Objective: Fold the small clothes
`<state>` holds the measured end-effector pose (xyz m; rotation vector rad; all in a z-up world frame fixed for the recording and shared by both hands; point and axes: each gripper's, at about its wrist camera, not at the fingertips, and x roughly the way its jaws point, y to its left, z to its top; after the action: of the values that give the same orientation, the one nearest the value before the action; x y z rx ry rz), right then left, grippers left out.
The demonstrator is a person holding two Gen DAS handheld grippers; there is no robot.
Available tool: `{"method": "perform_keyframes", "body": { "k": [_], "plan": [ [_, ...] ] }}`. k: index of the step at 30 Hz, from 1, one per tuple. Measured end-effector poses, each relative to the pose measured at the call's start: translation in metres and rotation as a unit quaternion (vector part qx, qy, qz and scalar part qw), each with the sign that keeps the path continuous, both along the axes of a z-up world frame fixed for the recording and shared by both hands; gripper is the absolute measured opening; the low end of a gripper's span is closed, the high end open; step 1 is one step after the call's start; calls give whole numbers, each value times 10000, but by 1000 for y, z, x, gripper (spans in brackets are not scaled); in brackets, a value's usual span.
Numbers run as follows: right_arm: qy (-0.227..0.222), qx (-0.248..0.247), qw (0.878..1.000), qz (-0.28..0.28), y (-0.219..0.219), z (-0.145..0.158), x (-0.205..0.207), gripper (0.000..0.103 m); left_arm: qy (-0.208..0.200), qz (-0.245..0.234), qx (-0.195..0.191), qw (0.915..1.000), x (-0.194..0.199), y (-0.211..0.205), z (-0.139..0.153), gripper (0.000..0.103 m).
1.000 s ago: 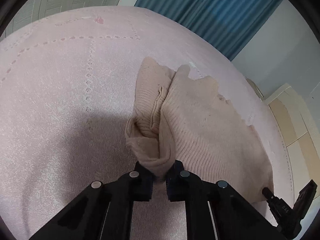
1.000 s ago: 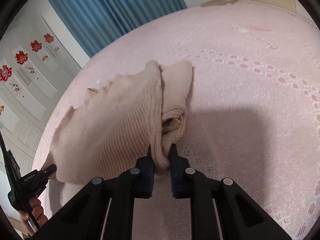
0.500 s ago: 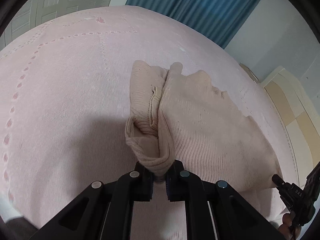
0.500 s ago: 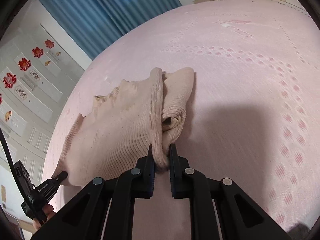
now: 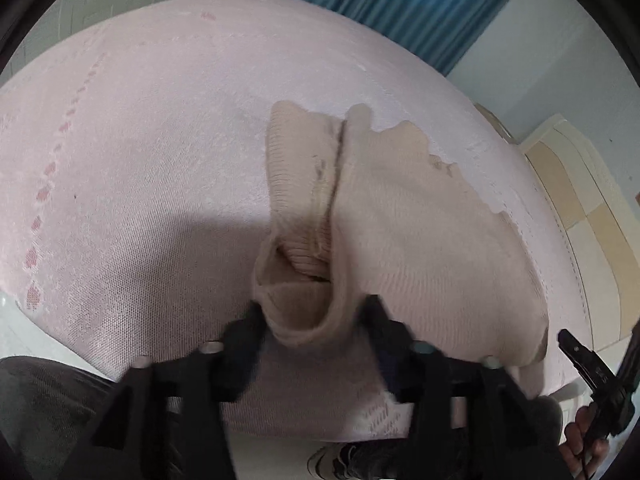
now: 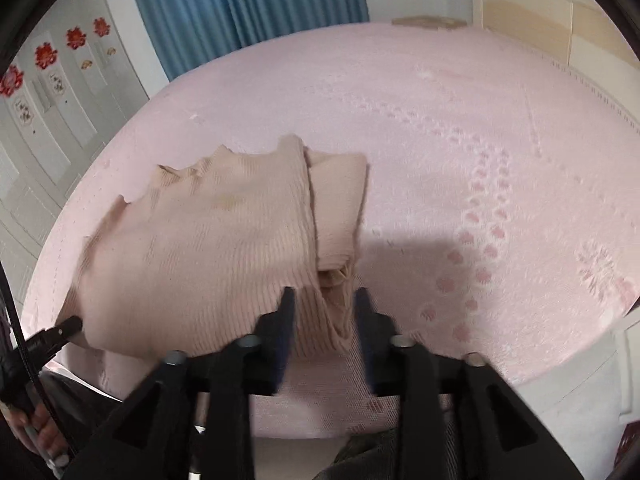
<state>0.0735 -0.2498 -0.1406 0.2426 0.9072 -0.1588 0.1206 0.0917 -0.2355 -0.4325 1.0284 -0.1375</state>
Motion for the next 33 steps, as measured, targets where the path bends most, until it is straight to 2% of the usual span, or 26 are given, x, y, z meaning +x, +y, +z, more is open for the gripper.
{"method": "perform_keyframes", "body": {
  "k": [1,6,10,14,16,19,25,28,33],
  "plan": [
    [-123,-69,9999,80,9,6,0,46,11,3,-57,10000,1,1,-2,54],
    [-337,-543,9957,664,53,20,29,46,46,62,-126,9999,20,-3,1,55],
    [-173,-272,9930,1140,91,3,57,47,52,-15,-50,10000,42,-3,1,55],
    [113,-220,9903,1366,118,-26,83,47,-84,-80,-224,9997,40,3,-5,55],
    [223,-392,9900,1338,127,-39,96,47,-152,-118,-241,9995,38,3,-5,55],
    [209,-527,9902,1278,131,-43,113,52,-267,-160,-213,9993,33,2,-6,56],
    [578,-321,9931,964,120,-49,169,52,-414,-269,-262,9984,26,1,-7,58],
    [820,-403,9929,761,117,-56,199,52,-446,-299,-254,9982,24,1,-8,60],
    [931,-574,9909,778,124,-52,199,52,-473,-300,-157,9983,27,-5,-8,61]
  ]
}}
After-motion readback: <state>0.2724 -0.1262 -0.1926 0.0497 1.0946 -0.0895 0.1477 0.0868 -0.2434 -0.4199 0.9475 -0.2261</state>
